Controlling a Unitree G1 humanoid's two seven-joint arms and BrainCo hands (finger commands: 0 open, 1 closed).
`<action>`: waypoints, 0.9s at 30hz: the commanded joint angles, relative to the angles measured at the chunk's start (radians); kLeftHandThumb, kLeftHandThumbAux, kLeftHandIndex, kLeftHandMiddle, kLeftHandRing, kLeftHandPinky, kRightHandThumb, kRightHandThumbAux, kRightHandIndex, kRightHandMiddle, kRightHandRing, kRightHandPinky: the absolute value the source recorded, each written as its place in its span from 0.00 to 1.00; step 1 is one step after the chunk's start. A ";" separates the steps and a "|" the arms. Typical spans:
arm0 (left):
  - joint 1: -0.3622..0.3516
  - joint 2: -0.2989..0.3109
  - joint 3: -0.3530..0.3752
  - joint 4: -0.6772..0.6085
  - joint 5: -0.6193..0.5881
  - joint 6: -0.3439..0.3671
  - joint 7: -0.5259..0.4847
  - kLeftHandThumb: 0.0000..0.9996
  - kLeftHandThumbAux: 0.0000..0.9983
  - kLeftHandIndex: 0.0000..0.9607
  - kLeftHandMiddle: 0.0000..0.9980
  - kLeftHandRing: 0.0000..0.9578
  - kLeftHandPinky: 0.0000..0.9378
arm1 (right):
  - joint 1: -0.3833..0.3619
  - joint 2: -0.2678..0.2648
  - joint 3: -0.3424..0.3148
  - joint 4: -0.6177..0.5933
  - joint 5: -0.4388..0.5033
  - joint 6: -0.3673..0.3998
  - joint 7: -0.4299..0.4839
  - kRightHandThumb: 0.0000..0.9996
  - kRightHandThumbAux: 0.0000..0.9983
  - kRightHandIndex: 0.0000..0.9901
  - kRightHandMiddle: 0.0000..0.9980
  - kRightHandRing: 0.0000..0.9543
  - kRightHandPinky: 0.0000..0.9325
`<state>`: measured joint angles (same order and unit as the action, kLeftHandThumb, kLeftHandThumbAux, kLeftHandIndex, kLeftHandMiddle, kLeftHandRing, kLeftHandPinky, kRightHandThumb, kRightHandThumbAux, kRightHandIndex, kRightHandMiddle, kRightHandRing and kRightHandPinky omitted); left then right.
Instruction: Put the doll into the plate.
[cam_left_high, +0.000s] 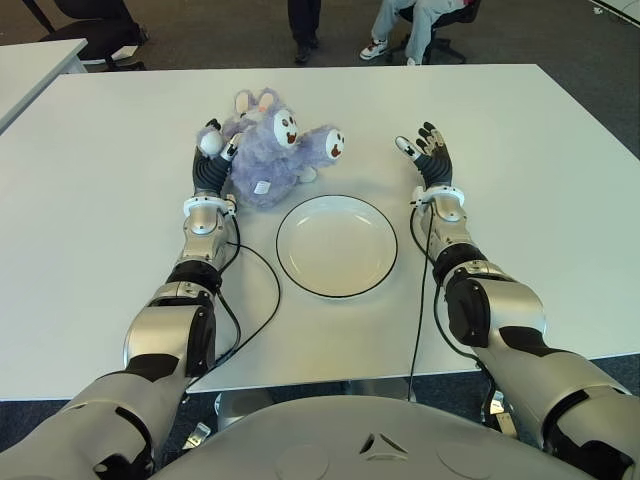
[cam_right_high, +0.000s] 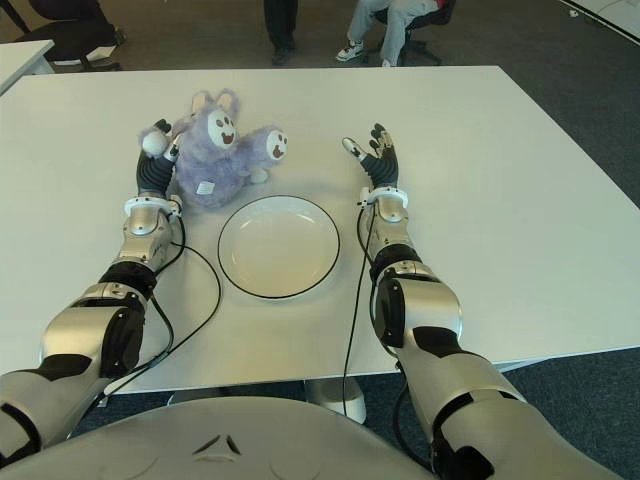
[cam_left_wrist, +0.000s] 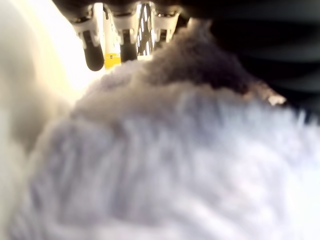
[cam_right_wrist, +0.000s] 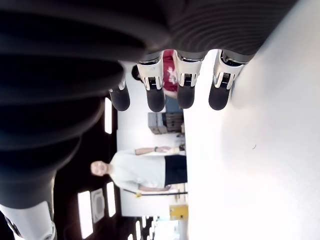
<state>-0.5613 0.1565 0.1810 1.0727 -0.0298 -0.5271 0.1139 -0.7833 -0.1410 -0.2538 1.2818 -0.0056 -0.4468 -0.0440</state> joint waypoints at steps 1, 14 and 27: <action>0.108 -0.021 -0.002 0.070 0.006 -0.002 -0.004 0.00 0.47 0.00 0.08 0.11 0.12 | 0.089 0.021 -0.001 0.054 0.000 0.055 0.001 0.06 0.67 0.01 0.02 0.01 0.01; 0.103 -0.020 0.000 0.076 0.004 0.000 -0.002 0.00 0.47 0.00 0.08 0.09 0.09 | 0.088 0.022 0.000 0.055 -0.001 0.055 -0.002 0.06 0.67 0.01 0.02 0.01 0.01; 0.106 -0.019 0.001 0.075 0.005 -0.006 -0.002 0.00 0.48 0.00 0.08 0.10 0.11 | 0.090 0.022 0.002 0.055 -0.002 0.054 0.000 0.06 0.67 0.01 0.02 0.01 0.01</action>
<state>-0.5622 0.1570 0.1831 1.0749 -0.0301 -0.5271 0.1139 -0.7834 -0.1407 -0.2536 1.2820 -0.0058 -0.4468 -0.0442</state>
